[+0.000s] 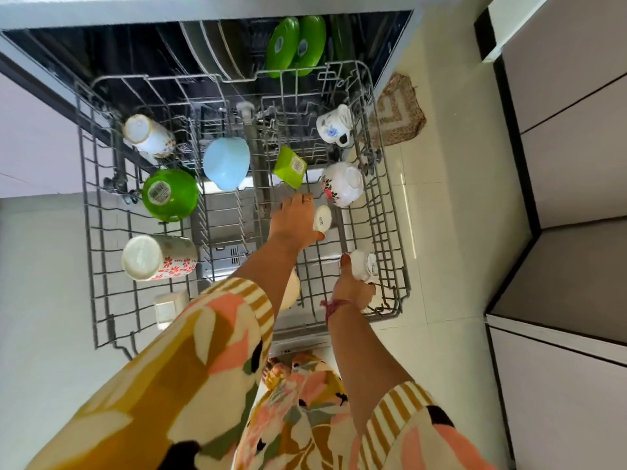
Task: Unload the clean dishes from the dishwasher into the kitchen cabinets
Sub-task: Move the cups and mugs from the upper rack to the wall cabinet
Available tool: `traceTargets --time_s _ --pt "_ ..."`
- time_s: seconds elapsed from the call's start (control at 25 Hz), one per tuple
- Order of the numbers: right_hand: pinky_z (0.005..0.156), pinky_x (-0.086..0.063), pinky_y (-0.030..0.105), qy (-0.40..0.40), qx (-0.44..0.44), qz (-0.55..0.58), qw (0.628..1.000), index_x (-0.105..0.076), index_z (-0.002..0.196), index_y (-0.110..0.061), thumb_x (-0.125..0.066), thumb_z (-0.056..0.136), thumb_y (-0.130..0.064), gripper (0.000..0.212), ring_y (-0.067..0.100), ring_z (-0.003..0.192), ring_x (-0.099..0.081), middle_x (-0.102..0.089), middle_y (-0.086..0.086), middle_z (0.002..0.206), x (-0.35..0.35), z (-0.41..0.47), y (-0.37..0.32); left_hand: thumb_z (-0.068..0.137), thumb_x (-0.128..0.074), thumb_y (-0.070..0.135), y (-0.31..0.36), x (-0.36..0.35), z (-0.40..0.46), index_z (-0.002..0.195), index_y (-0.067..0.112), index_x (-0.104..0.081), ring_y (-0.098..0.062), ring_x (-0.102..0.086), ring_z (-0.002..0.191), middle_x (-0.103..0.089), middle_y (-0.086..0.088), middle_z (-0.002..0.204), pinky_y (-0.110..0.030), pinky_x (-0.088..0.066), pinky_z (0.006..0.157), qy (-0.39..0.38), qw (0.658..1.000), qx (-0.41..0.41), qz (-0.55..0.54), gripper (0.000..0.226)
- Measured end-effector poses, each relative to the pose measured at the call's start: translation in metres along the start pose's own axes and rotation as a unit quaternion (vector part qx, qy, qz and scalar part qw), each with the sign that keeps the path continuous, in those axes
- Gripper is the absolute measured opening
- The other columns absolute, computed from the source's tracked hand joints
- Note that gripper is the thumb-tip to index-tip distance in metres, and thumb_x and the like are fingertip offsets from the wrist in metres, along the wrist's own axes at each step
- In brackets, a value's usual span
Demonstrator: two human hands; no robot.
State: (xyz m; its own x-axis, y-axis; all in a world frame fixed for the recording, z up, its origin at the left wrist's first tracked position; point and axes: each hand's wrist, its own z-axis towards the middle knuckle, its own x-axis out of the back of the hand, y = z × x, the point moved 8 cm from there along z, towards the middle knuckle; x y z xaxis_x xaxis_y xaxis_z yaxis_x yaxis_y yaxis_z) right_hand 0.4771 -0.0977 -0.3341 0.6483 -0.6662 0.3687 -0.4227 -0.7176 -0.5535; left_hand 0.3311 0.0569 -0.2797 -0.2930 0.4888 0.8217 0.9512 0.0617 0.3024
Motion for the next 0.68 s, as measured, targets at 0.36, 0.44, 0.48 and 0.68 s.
traceTargets --time_s 0.36,0.44,0.48,0.68 --pt "0.084 -0.055 0.052 0.038 0.002 0.07 0.997 -0.049 0.126 -0.02 -0.086 0.058 -0.048 0.083 0.027 0.106 -0.06 -0.061 0.002 0.116 -0.011 0.015 -0.002 0.071 -0.08 0.035 -0.001 -0.027 0.029 0.139 0.013 -0.04 -0.027 -0.042 0.127 -0.046 -0.008 0.136 -0.039 -0.037 0.102 -0.007 0.999 -0.043 -0.01 0.082" --pt "0.085 -0.055 0.052 0.041 -0.002 0.062 0.997 -0.049 0.125 -0.021 -0.085 0.057 -0.05 0.082 0.026 0.103 -0.06 -0.06 -0.001 0.112 -0.008 0.016 -0.006 0.073 -0.079 0.032 -0.003 -0.024 0.028 0.136 0.012 -0.044 -0.026 -0.044 0.124 -0.048 -0.008 0.134 -0.038 -0.041 0.099 0.003 0.998 -0.049 -0.039 0.075" --pt "0.085 -0.055 0.051 0.048 -0.004 0.051 0.998 -0.05 0.125 -0.019 -0.085 0.059 -0.049 0.081 0.025 0.101 -0.06 -0.06 0.0 0.111 -0.005 0.016 -0.007 0.074 -0.079 0.031 -0.004 -0.022 0.027 0.135 0.012 -0.045 -0.026 -0.045 0.123 -0.049 -0.008 0.132 -0.037 -0.043 0.097 0.008 0.997 -0.048 -0.052 0.073" --pt "0.082 -0.057 0.048 0.028 0.011 0.023 0.999 -0.057 0.124 -0.017 -0.085 0.062 -0.044 0.074 0.024 0.098 -0.063 -0.066 0.004 0.111 -0.002 -0.015 -0.022 0.073 -0.079 0.029 -0.002 0.007 0.006 0.131 0.009 -0.05 -0.026 -0.047 0.121 -0.051 -0.01 0.128 -0.038 -0.047 0.094 0.055 0.992 -0.042 -0.109 0.068"
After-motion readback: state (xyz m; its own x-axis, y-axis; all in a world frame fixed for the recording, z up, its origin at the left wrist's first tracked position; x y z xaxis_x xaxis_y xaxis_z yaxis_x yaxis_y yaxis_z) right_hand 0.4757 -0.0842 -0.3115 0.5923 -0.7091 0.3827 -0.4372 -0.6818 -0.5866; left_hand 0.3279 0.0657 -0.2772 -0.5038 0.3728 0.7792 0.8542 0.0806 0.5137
